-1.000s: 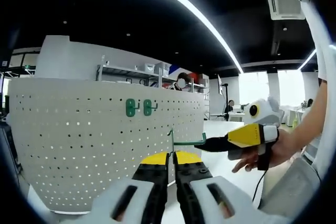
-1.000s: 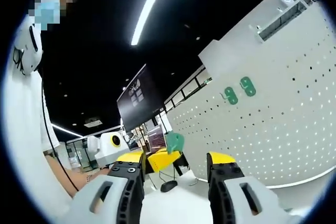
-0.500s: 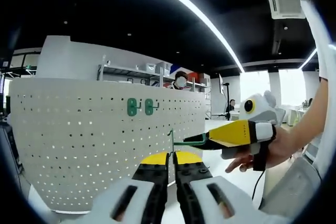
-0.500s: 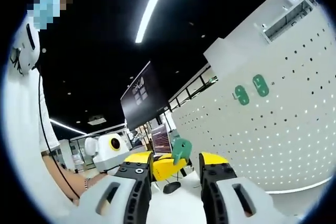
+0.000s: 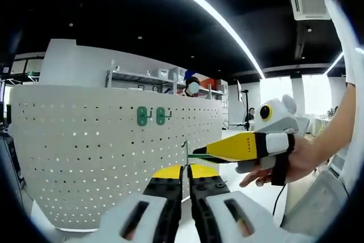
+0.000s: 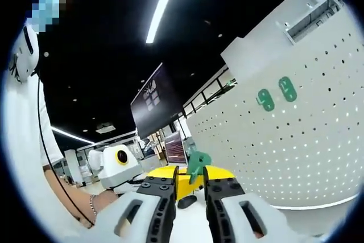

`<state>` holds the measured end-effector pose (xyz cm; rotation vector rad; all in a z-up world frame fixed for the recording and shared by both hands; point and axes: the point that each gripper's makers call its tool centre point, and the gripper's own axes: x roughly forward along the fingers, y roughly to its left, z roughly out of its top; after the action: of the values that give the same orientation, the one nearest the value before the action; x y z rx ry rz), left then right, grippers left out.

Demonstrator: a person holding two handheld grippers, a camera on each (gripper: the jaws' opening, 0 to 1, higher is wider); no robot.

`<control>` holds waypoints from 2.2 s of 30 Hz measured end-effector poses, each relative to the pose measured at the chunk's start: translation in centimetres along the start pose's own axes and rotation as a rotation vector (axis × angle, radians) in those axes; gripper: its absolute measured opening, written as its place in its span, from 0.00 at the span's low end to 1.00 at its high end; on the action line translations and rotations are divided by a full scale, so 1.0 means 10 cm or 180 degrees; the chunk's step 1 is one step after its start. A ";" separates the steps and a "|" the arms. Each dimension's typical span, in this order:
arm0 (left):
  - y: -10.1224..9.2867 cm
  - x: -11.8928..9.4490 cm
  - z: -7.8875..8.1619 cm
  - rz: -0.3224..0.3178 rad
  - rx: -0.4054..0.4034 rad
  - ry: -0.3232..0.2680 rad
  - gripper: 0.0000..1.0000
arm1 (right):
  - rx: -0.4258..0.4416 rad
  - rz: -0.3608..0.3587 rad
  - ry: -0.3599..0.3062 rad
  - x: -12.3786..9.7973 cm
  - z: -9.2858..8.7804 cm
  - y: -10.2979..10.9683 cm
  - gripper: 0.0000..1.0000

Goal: Insert the hook assembly into the mounting plate slot until the hook locks in place.

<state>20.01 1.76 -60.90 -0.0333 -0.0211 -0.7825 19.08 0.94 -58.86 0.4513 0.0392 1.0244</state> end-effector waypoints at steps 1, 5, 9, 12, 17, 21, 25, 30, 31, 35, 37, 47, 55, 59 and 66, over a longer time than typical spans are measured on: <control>0.00 0.00 0.00 -0.0002 0.0005 -0.0001 0.03 | 0.0011 0.0003 -0.0002 0.01 0.00 0.00 0.15; -0.01 0.00 0.01 0.0000 0.0010 -0.0005 0.03 | -0.0003 0.0005 0.0019 0.03 -0.01 0.01 0.14; -0.01 0.00 0.01 0.0010 0.0008 -0.0015 0.03 | -0.0008 -0.0004 0.0019 0.05 -0.01 0.01 0.12; -0.01 0.00 0.02 0.0015 -0.0003 -0.0022 0.03 | 0.0023 -0.0027 0.0017 0.05 -0.01 -0.01 0.10; 0.00 0.00 0.02 0.0027 -0.0006 -0.0037 0.03 | -0.0003 -0.0072 0.0073 0.06 -0.05 -0.02 0.07; -0.01 0.00 0.03 0.0036 0.0011 -0.0045 0.03 | -0.0015 -0.0114 0.0042 0.06 -0.04 -0.03 0.05; 0.01 0.00 0.04 0.0066 0.0000 -0.0046 0.03 | 0.0041 -0.0152 0.0017 0.08 -0.03 -0.04 0.04; 0.02 0.01 0.05 0.0096 0.0013 -0.0051 0.03 | 0.0153 -0.0192 -0.0024 0.09 -0.03 -0.05 0.03; 0.02 0.01 0.05 0.0098 0.0011 -0.0052 0.03 | 0.0185 -0.0204 -0.0024 0.09 -0.02 -0.06 0.03; 0.00 0.01 0.06 0.0090 -0.0003 -0.0076 0.03 | 0.0287 -0.0219 -0.0067 0.08 -0.01 -0.07 0.01; 0.00 0.02 0.05 0.0087 0.0004 -0.0069 0.03 | 0.0317 -0.0234 -0.0067 0.08 -0.01 -0.08 0.01; 0.00 0.01 0.04 0.0097 -0.0010 -0.0063 0.04 | 0.0285 -0.0250 -0.0047 0.08 -0.02 -0.07 0.01; 0.00 0.03 -0.04 0.0115 -0.0003 0.0078 0.27 | 0.0243 -0.0250 -0.0025 0.07 -0.02 -0.07 0.00; 0.03 0.02 -0.07 0.0154 -0.0030 0.0113 0.43 | 0.0246 -0.0243 0.0001 0.06 -0.03 -0.06 0.00; 0.04 0.05 -0.14 0.0171 -0.0070 0.0210 0.71 | 0.0271 -0.0238 0.0038 0.05 -0.07 -0.06 0.01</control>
<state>20.66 1.70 -62.27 -0.0288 0.0509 -0.7299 19.70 1.35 -59.68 0.5177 0.1099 0.9545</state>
